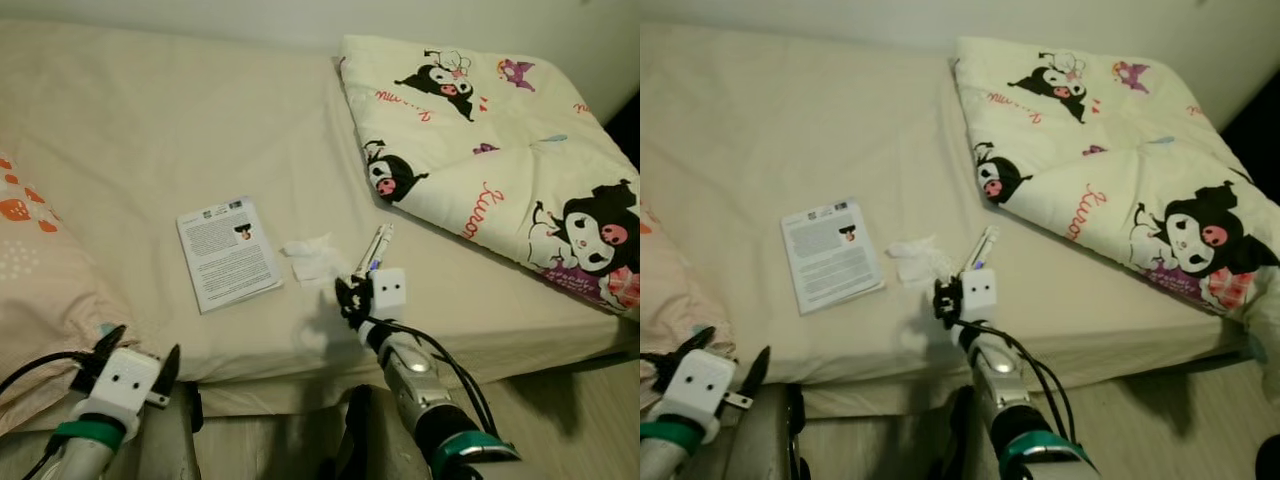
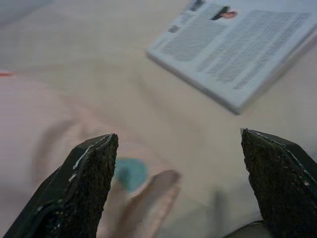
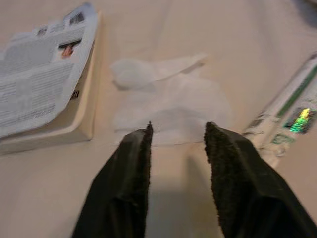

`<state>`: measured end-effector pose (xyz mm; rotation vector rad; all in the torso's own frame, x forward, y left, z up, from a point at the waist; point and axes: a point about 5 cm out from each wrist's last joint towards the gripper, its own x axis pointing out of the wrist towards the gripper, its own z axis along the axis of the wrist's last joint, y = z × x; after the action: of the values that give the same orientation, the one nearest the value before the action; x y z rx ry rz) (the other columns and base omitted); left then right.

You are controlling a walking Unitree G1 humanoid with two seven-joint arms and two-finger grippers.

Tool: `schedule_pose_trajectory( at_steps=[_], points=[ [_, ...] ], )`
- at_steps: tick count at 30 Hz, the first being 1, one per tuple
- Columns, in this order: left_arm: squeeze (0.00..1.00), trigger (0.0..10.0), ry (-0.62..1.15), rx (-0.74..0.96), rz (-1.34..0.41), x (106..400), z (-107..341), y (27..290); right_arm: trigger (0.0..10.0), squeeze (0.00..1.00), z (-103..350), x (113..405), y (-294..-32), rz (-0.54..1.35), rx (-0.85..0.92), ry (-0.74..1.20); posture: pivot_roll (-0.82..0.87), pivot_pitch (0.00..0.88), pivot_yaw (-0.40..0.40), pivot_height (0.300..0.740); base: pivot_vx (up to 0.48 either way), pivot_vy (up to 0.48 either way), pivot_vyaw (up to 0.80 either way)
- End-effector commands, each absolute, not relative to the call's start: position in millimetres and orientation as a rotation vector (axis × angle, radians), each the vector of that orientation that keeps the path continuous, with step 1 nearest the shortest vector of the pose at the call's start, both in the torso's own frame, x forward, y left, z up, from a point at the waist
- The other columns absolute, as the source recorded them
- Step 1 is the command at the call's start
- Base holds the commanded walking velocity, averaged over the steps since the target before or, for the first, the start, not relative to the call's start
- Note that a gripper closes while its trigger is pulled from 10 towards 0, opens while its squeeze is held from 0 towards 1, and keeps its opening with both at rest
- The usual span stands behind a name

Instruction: Clean up the room

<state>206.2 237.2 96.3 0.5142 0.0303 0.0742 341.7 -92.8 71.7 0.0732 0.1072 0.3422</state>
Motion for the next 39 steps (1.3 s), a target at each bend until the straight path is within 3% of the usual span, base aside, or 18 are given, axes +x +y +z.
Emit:
schedule_pose_trajectory(
  at_steps=[1, 5, 13, 16, 19, 22, 28, 33, 39],
  points=[
    [0.00, 10.0, 0.040, 0.516, 0.077, 201.6, 93.5, 237.5, 10.0, 1.00, 65.7, 340.0, -96.3, 0.329, 0.069, 0.143, 0.27, 0.121, -0.166, 0.548, 0.000, 0.000, 0.00],
    [0.00, 10.0, 0.021, 0.510, 0.141, 196.4, 101.1, 253.6, 10.0, 1.00, 68.3, 345.1, -93.2, 0.321, 0.037, 0.176, 0.29, 0.150, -0.175, 0.548, 0.000, 0.000, 0.00],
    [0.00, 10.0, -0.012, 0.501, 0.154, 191.7, 111.4, 257.4, 10.0, 1.00, 73.9, 351.6, -97.3, 0.280, 0.024, 0.182, 0.30, 0.182, -0.175, 0.548, 0.000, 0.000, 0.00],
    [0.00, 10.0, -0.097, 0.495, 0.083, 194.1, 128.6, 243.1, 10.0, 1.00, 85.4, 364.2, -126.5, 0.107, 0.041, 0.179, 0.33, 0.213, -0.161, 0.548, 0.000, 0.000, 0.00],
    [0.00, 10.0, -0.111, 0.496, 0.072, 194.1, 131.9, 240.7, 10.0, 1.00, 86.6, 365.7, -133.5, 0.069, 0.045, 0.183, 0.34, 0.219, -0.158, 0.548, 0.000, 0.000, 0.00],
    [0.00, 10.0, -0.138, 0.509, 0.044, 191.3, 144.9, 237.9, 10.0, 1.00, 87.9, 367.3, -160.8, -0.052, 0.041, 0.203, 0.39, 0.249, -0.134, 0.548, 0.000, 0.000, 0.00],
    [0.00, 10.0, -0.150, 0.525, 0.020, 188.3, 158.5, 240.8, 10.0, 1.00, 87.7, 365.8, -188.0, -0.172, 0.075, 0.227, 0.42, 0.273, -0.104, 0.548, 0.000, 0.000, 0.00],
    [0.00, 10.0, -0.160, 0.532, 0.011, 185.5, 171.6, 245.0, 10.0, 1.00, 84.2, 362.3, -202.1, -0.251, 0.218, 0.236, 0.44, 0.289, -0.086, 0.548, 0.000, 0.000, 0.00],
    [0.00, 10.0, -0.153, 0.530, 0.014, 181.7, 176.1, 247.5, 10.0, 1.00, 86.9, 364.1, -199.5, -0.256, 0.321, 0.209, 0.45, 0.292, -0.079, 0.548, 0.000, 0.000, 0.00]
  ],
)
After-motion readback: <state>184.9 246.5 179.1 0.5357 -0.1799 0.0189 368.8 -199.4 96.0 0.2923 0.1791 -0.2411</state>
